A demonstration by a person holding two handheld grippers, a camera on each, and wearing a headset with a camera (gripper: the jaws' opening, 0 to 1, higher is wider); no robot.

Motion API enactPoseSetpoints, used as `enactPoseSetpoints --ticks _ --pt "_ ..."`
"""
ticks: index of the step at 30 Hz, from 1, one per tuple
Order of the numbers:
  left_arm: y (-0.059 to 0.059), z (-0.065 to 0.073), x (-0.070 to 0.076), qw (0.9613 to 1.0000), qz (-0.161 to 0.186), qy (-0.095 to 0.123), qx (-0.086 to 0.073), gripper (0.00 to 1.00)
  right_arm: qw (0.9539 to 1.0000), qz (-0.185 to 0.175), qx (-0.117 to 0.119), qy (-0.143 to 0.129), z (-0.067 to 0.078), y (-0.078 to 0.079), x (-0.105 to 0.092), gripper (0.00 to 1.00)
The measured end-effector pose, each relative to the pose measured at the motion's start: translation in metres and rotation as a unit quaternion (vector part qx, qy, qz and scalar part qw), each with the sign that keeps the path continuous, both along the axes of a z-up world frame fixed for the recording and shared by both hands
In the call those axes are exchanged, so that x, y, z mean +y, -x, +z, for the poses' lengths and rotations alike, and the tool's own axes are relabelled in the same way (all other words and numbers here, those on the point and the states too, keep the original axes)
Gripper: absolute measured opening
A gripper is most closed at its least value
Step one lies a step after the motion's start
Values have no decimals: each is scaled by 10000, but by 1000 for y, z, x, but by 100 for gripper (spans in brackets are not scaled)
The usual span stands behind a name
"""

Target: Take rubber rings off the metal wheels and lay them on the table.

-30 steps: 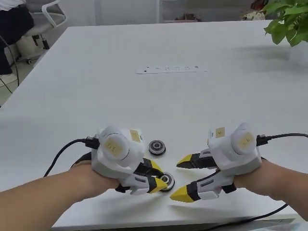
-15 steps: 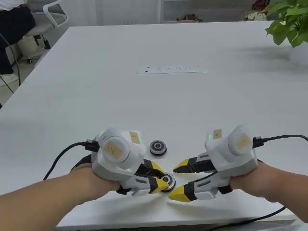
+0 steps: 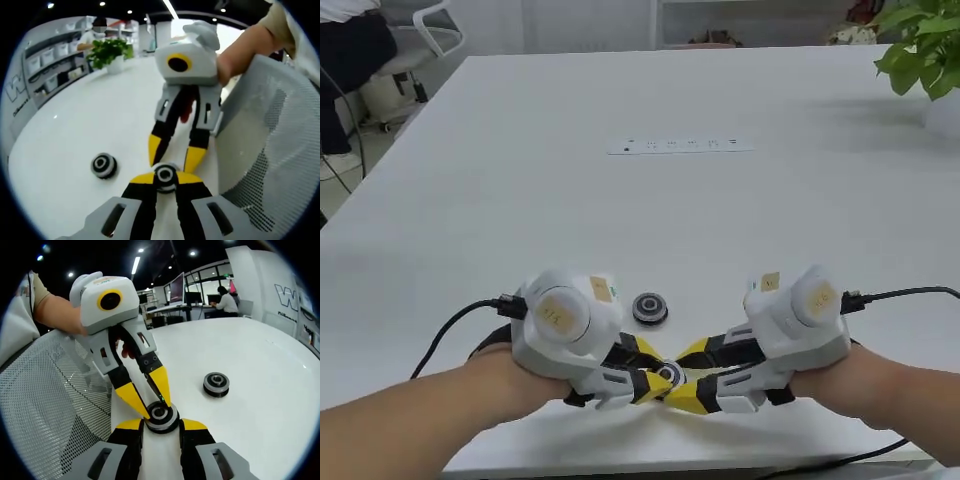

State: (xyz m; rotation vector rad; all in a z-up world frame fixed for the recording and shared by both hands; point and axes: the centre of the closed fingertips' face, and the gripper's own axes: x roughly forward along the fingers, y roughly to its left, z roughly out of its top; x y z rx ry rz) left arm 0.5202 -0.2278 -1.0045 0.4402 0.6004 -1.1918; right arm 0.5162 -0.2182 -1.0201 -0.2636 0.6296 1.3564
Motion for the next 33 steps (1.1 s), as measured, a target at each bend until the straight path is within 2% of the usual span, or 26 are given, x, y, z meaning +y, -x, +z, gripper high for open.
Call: enactPoseSetpoints --ticks 12,23,26,33 --pt "-2 -1 0 10000 30 3 -8 14 9999 18 -91 58 0 1 -4 22" --pt "-2 -1 0 10000 42 28 -6 14 9999 -80 46 51 0 2 -10 17" --pt "-2 -1 0 10000 46 27 -6 14 9999 -89 17 122 -2 1 -13 11" --pt "-2 -1 0 10000 39 9 -31 14 9998 -169 62 127 -2 0 -15 4"
